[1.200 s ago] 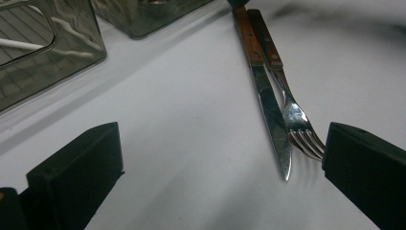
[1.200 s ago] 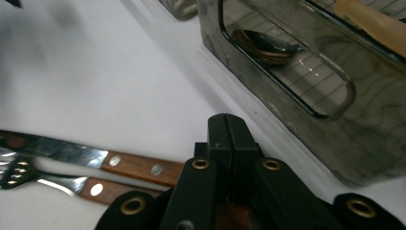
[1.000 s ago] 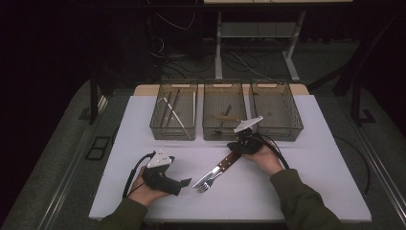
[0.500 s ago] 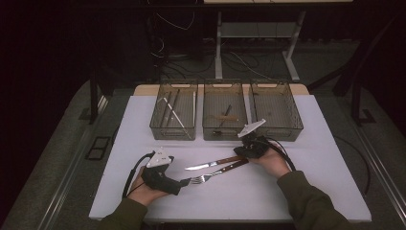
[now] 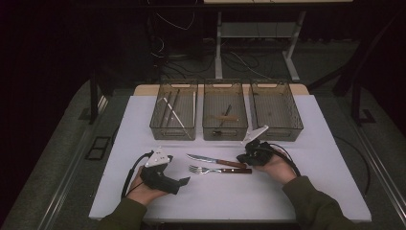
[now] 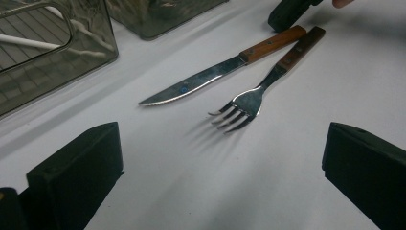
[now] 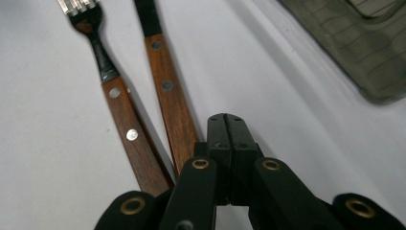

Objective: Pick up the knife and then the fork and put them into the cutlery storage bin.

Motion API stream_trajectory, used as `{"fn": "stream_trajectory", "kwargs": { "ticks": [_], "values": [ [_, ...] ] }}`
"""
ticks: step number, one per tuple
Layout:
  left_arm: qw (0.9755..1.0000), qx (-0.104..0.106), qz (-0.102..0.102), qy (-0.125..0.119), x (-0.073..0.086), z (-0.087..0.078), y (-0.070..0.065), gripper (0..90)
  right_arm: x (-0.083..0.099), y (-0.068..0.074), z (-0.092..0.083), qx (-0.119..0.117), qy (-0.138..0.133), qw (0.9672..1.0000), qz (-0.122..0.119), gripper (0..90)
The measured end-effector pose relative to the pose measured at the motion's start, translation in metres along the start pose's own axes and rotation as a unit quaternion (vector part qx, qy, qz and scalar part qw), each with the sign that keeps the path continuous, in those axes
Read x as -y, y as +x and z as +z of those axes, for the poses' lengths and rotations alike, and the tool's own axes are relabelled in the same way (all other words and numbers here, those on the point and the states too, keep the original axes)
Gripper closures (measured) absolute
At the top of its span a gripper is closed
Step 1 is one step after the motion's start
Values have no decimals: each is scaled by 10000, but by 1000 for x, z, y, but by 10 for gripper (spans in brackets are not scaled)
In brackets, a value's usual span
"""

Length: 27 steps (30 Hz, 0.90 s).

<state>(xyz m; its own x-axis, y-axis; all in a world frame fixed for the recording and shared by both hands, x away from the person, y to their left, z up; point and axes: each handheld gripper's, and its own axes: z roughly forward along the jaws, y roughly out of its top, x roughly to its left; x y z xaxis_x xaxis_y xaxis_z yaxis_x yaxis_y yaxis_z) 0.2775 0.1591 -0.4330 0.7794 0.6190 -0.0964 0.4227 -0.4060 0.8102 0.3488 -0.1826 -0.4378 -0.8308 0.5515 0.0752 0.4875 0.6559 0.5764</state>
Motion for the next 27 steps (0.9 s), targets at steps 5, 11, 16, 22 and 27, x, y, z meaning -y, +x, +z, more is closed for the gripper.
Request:
{"fn": "stream_trajectory", "kwargs": {
  "ticks": [5, 11, 16, 22, 27],
  "values": [
    [10000, -18, -13, 32, 0, 0, 0, 0, 4, 5, -3, -68, 55, 9999, -50, 900],
    [10000, -19, -32, 47, 0, 0, 0, 0, 8, 12, -7, -128, 150, 9996, -181, 900],
    [10000, -11, -15, 50, 0, 0, 0, 0, 11, 16, -9, -98, 148, 9995, -254, 900],
    [10000, 11, -9, 32, 0, 0, 0, 0, 6, 14, -24, -291, -275, 9992, 74, 771],
    [10000, 18, -6, 17, 0, 1, 0, 0, 0, 27, -27, -504, -363, 9980, -109, 756]
  ]
}}
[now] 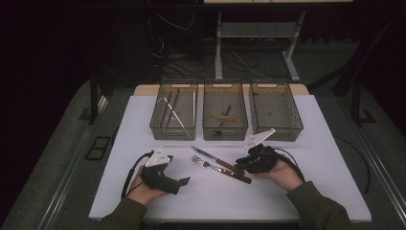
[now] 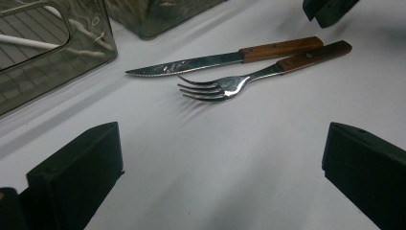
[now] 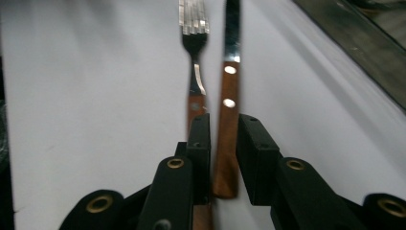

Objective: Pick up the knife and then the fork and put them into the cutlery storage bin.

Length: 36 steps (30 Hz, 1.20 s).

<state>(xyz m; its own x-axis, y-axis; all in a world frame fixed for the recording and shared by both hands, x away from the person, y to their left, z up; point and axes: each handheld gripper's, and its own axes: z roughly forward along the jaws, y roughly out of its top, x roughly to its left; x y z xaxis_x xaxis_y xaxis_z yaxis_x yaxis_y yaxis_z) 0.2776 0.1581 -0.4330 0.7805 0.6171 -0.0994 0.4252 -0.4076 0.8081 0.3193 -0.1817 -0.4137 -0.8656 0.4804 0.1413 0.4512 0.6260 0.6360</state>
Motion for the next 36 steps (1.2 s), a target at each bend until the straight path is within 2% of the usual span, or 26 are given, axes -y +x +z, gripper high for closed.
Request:
{"fn": "stream_trajectory", "kwargs": {
  "ticks": [5, 7, 13, 20, 22, 26, 28, 35, 36],
  "values": [
    [10000, 1, -3, 10, 0, 1, 0, 0, -10, 12, 13, -108, 129, 9996, -248, 753],
    [10000, 5, -10, 4, 0, 0, 0, 0, -13, 13, 19, -44, 236, 9989, -392, 753],
    [10000, 29, -20, -5, 0, 1, 0, 0, -20, 15, 35, -64, 546, 9972, -512, 746],
    [10000, 44, -21, -9, 0, 1, 0, 0, -24, 15, 41, 17, 891, 9942, -600, 729],
    [10000, 43, -22, -7, 0, 1, 0, 0, -25, 14, 42, 111, 1043, 9920, -703, 726],
    [10000, 43, -8, 9, 0, 1, 0, 0, -29, 14, 45, 96, 1258, 9894, -725, 721],
    [10000, 40, -9, 17, 0, 1, 0, 0, -33, 15, 47, 88, 1417, 9868, -776, 716],
    [10000, 44, -6, 26, 0, 1, 0, 0, -48, 16, 54, 75, 2019, 9759, -821, 726],
    [10000, 46, -6, 28, 0, 1, 0, 0, -51, 16, 55, 79, 2115, 9736, -854, 726]
  ]
}}
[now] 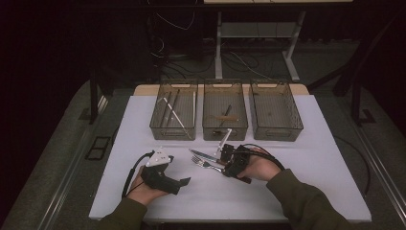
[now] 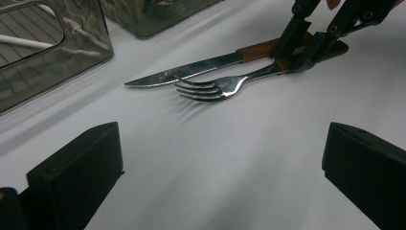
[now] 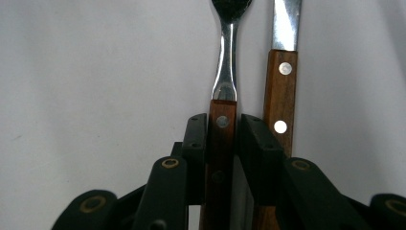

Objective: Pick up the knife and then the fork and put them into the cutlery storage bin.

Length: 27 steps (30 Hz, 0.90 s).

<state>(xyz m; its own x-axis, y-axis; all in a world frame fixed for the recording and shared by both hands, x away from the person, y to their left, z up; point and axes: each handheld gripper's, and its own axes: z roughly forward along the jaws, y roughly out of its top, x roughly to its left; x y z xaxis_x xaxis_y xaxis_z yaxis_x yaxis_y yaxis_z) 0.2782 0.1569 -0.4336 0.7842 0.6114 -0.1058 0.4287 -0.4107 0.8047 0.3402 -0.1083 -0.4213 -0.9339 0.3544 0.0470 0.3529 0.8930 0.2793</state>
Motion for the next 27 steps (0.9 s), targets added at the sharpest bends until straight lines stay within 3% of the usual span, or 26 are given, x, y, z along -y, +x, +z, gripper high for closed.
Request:
{"fn": "stream_trajectory", "kwargs": {
  "ticks": [5, 10, 13, 21, 27],
  "values": [
    [10000, 7, -10, 6, 0, 1, 0, 0, -13, 0, 2, 15, 472, 9989, -66, 727],
    [10000, 9, -27, 4, 0, 1, 0, 0, -25, 1, 5, 142, 914, 9957, -83, 765],
    [10000, 10, -1, 4, 0, 0, 0, 0, -28, 2, 5, 189, 1019, 9946, -93, 772],
    [10000, 24, 13, 13, 0, 0, 1, 0, -15, -5, 0, -95, 561, 9983, 136, 773],
    [10000, 24, 17, 20, 0, 0, 0, 0, 0, -10, -8, -249, 104, 9991, 315, 773]
  ]
}}
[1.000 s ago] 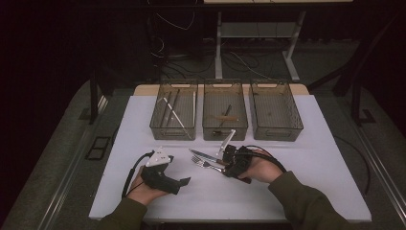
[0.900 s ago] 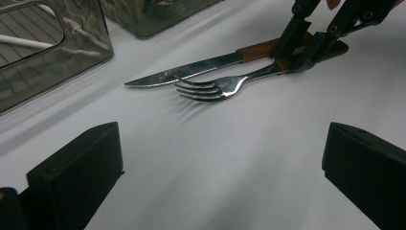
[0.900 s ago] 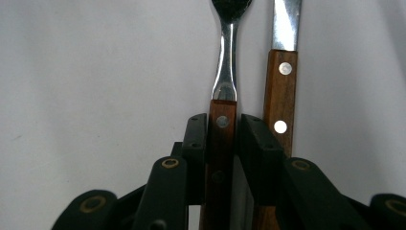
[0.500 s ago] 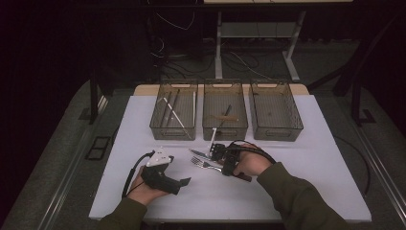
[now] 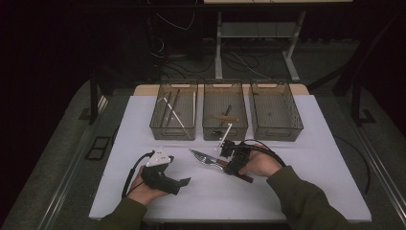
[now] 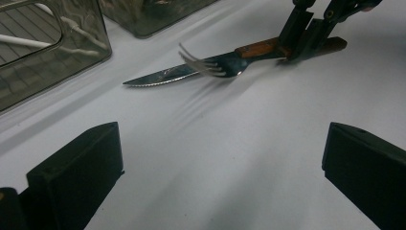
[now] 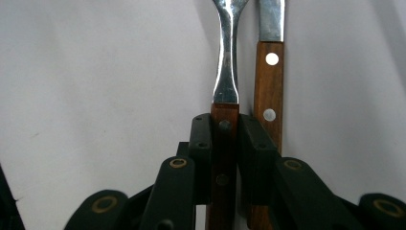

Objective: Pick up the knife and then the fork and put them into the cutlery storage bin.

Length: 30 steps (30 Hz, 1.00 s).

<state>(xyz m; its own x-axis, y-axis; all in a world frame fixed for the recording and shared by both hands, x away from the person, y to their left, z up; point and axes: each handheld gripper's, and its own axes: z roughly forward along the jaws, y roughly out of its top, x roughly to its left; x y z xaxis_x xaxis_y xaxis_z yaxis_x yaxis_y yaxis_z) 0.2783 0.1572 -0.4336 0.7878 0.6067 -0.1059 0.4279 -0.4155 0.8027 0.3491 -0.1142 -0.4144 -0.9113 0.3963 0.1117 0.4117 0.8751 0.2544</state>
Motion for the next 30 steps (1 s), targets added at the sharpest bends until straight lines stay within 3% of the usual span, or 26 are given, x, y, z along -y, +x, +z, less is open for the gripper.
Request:
{"fn": "stream_trajectory", "kwargs": {
  "ticks": [7, 13, 18, 25, 28, 30],
  "values": [
    [10000, 32, -16, -66, 1, -1, 1, 0, 16, -5, -8, -99, -503, 9987, 81, 773],
    [9999, 112, 1, -109, 3, -3, 2, 0, 28, -8, -14, -146, -966, 9950, 199, 773],
    [9997, 143, -3, -172, 6, -8, 3, 0, 37, -12, -18, -271, -1405, 9892, 302, 773],
    [9993, 298, 50, -206, 7, -8, 1, 0, 42, -14, -26, -167, -1694, 9848, 336, 772],
    [9990, 383, 69, -200, 7, -8, 0, 0, 44, -17, -30, -76, -1870, 9818, 327, 773],
    [9990, 400, 75, -200, 7, -8, 0, 0, 47, -18, -33, -100, -2058, 9780, 322, 773]
  ]
}}
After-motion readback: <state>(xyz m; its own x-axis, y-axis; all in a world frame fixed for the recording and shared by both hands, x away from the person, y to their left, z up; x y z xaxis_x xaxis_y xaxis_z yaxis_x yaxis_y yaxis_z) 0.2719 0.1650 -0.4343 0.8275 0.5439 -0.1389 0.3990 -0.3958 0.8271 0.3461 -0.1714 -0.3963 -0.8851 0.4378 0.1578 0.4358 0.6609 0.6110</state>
